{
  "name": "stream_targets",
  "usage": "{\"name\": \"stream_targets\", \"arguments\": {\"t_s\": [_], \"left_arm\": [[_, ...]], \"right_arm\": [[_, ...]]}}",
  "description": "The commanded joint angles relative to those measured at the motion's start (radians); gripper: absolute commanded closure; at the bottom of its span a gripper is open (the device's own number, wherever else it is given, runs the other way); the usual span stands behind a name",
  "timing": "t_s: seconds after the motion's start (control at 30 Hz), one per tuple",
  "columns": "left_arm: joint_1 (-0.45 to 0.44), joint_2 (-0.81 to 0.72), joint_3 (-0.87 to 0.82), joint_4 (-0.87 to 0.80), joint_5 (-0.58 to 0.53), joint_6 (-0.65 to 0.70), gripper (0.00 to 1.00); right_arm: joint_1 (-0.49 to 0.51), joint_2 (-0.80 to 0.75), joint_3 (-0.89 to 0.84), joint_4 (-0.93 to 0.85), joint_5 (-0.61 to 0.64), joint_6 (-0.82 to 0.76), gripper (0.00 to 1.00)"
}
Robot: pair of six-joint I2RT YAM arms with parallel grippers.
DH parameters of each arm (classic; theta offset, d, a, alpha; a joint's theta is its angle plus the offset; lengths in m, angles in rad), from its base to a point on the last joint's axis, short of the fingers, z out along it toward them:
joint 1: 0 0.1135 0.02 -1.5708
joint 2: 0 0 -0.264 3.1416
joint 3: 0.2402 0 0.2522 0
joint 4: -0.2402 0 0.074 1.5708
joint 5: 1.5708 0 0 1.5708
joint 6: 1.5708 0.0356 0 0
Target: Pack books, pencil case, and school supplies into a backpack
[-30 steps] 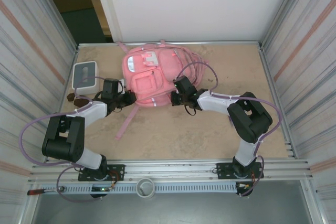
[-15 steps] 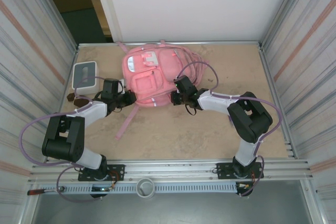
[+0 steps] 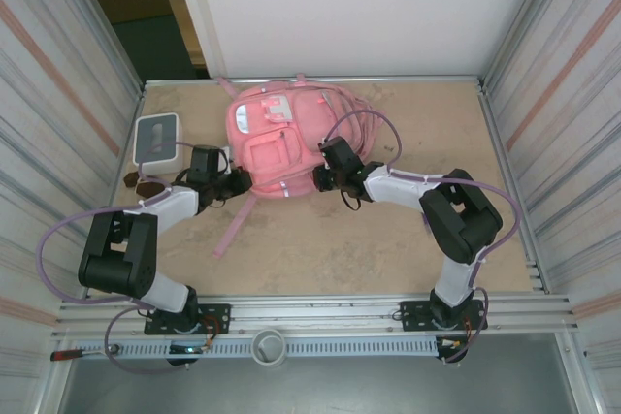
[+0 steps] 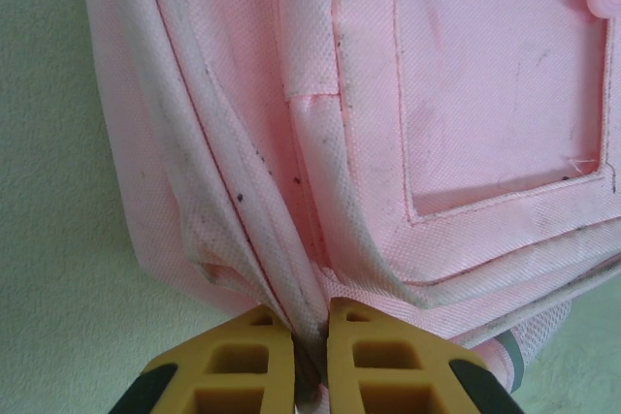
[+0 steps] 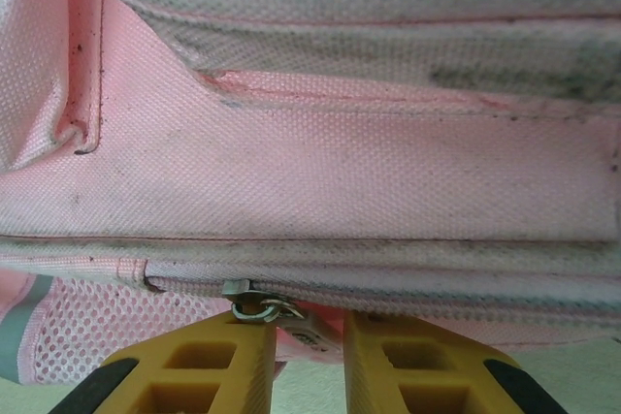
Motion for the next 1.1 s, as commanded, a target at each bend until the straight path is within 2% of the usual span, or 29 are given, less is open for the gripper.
{"name": "stream_targets", "arguments": {"t_s": [0.0, 0.17, 0.23, 0.4, 0.5, 0.63, 0.83, 1.07], "left_arm": [[-0.009, 0.011, -0.012, 0.023, 0.053, 0.041, 0.93], [-0.009, 0.013, -0.011, 0.024, 0.053, 0.042, 0.93], [-0.009, 0.016, -0.010, 0.025, 0.056, 0.041, 0.93], [-0.009, 0.014, -0.011, 0.027, 0.058, 0.042, 0.93], [-0.009, 0.013, -0.012, 0.026, 0.058, 0.041, 0.93], [-0.009, 0.016, -0.010, 0.026, 0.058, 0.041, 0.93], [-0.009, 0.014, -0.009, 0.018, 0.047, 0.044, 0.94], [0.017, -0.011, -0.023, -0.001, -0.005, 0.047, 0.97]], "right_arm": [[0.006, 0.024, 0.030, 0.004, 0.029, -0.028, 0.78], [0.010, 0.028, 0.009, 0.018, 0.036, -0.024, 0.77], [0.015, 0.034, 0.012, 0.015, 0.054, -0.025, 0.73], [0.037, 0.057, 0.055, -0.042, 0.170, -0.021, 0.70], [0.050, 0.073, 0.090, -0.099, 0.253, -0.010, 0.74], [0.058, 0.070, 0.087, -0.101, 0.280, -0.009, 0.80], [0.056, 0.031, 0.065, -0.092, 0.272, -0.023, 0.91], [0.018, -0.058, 0.002, -0.113, 0.207, -0.021, 0.98]]}}
